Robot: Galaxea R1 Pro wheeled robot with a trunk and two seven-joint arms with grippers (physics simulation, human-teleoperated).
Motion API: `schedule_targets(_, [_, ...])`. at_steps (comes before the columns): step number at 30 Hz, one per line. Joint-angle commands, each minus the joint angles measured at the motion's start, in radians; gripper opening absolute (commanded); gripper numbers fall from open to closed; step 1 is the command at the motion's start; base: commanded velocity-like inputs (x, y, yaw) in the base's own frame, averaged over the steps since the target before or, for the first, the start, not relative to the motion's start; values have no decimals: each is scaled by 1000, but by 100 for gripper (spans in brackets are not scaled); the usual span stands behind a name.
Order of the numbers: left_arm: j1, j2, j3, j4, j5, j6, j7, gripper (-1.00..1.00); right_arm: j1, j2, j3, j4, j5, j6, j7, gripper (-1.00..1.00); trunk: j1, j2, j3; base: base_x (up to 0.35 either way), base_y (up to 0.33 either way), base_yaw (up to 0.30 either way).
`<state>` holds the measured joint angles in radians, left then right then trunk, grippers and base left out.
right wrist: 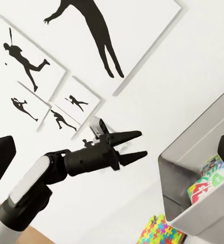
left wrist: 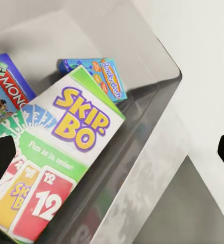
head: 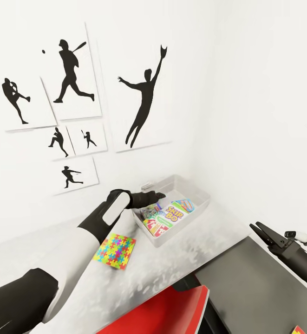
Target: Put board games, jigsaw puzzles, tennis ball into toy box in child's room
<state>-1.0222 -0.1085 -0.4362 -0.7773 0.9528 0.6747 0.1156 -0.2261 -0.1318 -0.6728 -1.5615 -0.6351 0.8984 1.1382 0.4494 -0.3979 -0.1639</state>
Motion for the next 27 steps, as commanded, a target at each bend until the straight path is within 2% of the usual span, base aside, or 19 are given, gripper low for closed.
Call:
schedule_targets(1, [-1,4,-1,-14,11,3,10,100,-1,0,-1,0,-2,5,2,100,1,-2,-2,0,0,0])
schedule_targets(3, [-1,13,0,-33,11,7,12,100,-1,0,-1,0,-2,5,2,100,1,-2,-2,0,0,0])
schedule_targets(7, [-1,49,2,-86,14,19,11,100,-1,0,-1,0,-2,4,2,100,1,-2,-2,0,0,0])
schedule_targets(9, [-1,71,7,-118,20,36,10,100,-1,0,-1,0,-2,4,2,100,1,-2,-2,0,0,0])
schedule_targets(11, [-1,97,27,-158,26,68,9,100,-1,0,-1,0,-2,4,2,100,1,-2,-2,0,0,0])
schedule_targets(12, [-1,113,52,-188,30,98,8,100,-1,0,-1,0,-2,4,2,100,1,-2,-2,0,0,0])
schedule_targets(14, [-1,126,87,-219,36,134,5,100,-1,0,-1,0,-2,4,2,100,1,-2,-2,0,0,0])
schedule_targets(15, [0,134,131,-250,42,176,-3,100,-1,0,-1,0,-2,4,2,100,1,-2,-2,0,0,0])
schedule_targets(16, [0,137,156,-265,45,200,-8,100,-1,0,-1,0,-2,4,2,100,1,-2,-2,0,0,0])
schedule_targets(17, [1,143,211,-293,49,253,-22,100,-1,0,-1,0,-2,4,2,100,1,-2,-2,0,0,0])
schedule_targets(18, [2,147,240,-307,51,278,-29,100,-1,0,-1,0,-2,4,2,100,1,-2,-2,0,0,0])
schedule_targets(19, [4,160,299,-332,54,317,-45,100,-1,0,-1,0,-2,4,2,100,1,-2,-2,0,0,0])
schedule_targets(20, [5,170,327,-344,55,331,-54,100,-1,0,-1,0,-1,4,2,100,1,-2,-2,0,0,0])
schedule_targets(21, [8,197,373,-367,60,350,-75,100,-1,0,-1,0,-1,4,2,100,1,-2,-2,0,0,0])
schedule_targets(22, [9,215,390,-378,64,357,-86,100,-1,0,-1,0,-1,4,2,100,1,-2,-2,0,0,0])
schedule_targets(23, [14,259,414,-396,80,367,-115,100,-1,0,-1,0,0,4,1,100,1,-2,-2,0,0,0])
schedule_targets(24, [25,311,429,-410,106,372,-151,100,-1,0,-1,0,0,4,1,100,1,-2,-2,0,0,0])
schedule_targets(27, [55,397,442,-422,170,372,-218,100,-1,0,-1,0,0,4,0,100,1,-2,-2,0,0,0])
